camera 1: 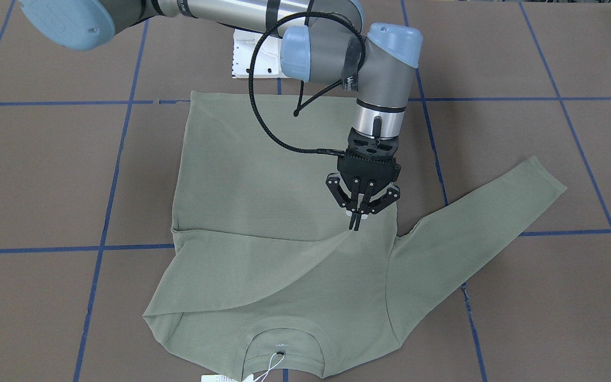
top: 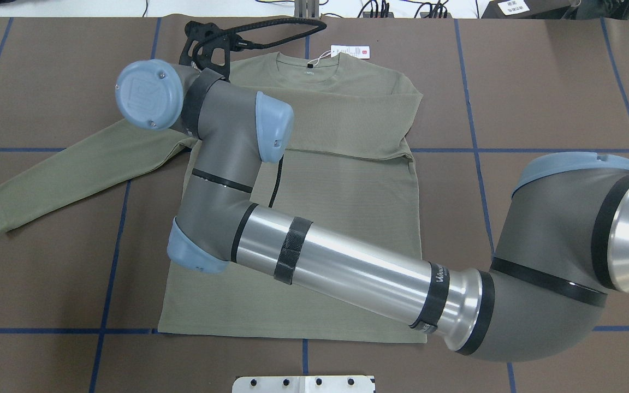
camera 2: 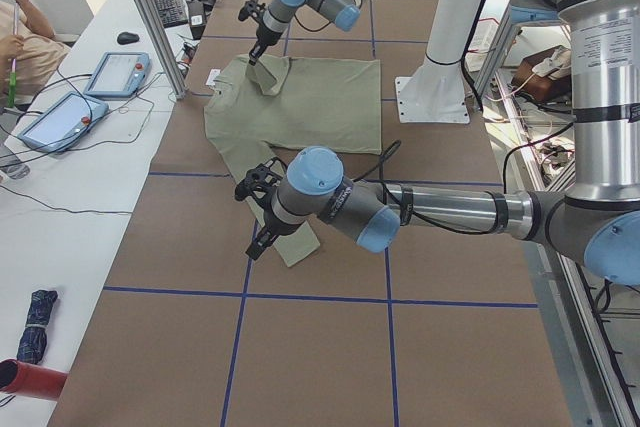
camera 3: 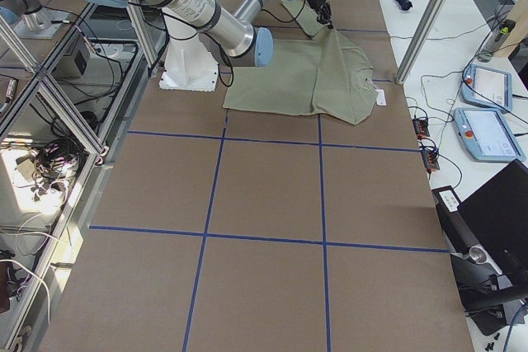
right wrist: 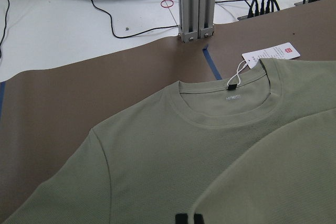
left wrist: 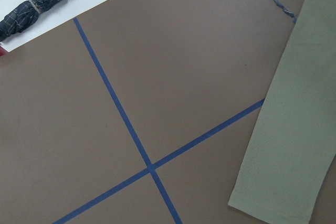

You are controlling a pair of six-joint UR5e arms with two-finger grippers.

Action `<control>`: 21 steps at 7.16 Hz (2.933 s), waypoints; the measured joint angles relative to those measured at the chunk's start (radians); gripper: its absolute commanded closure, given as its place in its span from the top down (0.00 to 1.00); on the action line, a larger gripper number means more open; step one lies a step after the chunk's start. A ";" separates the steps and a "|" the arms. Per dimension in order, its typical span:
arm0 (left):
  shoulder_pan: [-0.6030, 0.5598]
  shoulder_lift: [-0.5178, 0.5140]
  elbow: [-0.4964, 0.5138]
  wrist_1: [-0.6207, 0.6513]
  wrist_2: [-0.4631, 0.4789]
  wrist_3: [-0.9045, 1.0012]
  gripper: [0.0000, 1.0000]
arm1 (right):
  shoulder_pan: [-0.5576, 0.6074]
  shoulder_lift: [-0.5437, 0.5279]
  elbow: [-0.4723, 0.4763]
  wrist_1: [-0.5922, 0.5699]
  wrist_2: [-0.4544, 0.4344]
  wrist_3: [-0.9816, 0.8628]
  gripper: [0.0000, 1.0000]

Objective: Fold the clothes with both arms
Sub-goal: 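Carry the sleeve with the right gripper across the shirt toward the collar, then release the sleeve and raise the right gripper while the left gripper grasps the other cuff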

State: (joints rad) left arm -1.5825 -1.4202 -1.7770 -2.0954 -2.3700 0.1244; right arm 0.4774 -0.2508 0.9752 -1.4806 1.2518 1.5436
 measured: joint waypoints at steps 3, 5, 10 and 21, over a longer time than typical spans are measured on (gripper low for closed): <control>0.001 -0.001 0.003 0.000 0.000 0.000 1.00 | -0.014 0.051 -0.114 0.103 -0.034 0.034 0.95; 0.000 -0.002 0.003 0.000 0.000 0.000 1.00 | -0.012 0.069 -0.140 0.111 -0.034 0.028 0.99; 0.064 -0.083 0.031 -0.176 0.007 -0.164 1.00 | 0.183 -0.024 0.065 -0.042 0.430 -0.173 1.00; 0.744 0.078 0.143 -0.474 0.510 -0.524 0.76 | 0.666 -1.037 0.997 -0.216 0.929 -1.105 1.00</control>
State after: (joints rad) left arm -0.8389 -1.3424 -1.6344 -2.5696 -1.8597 -0.3992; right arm 1.1436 -1.2875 1.9722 -1.6965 2.1809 0.4387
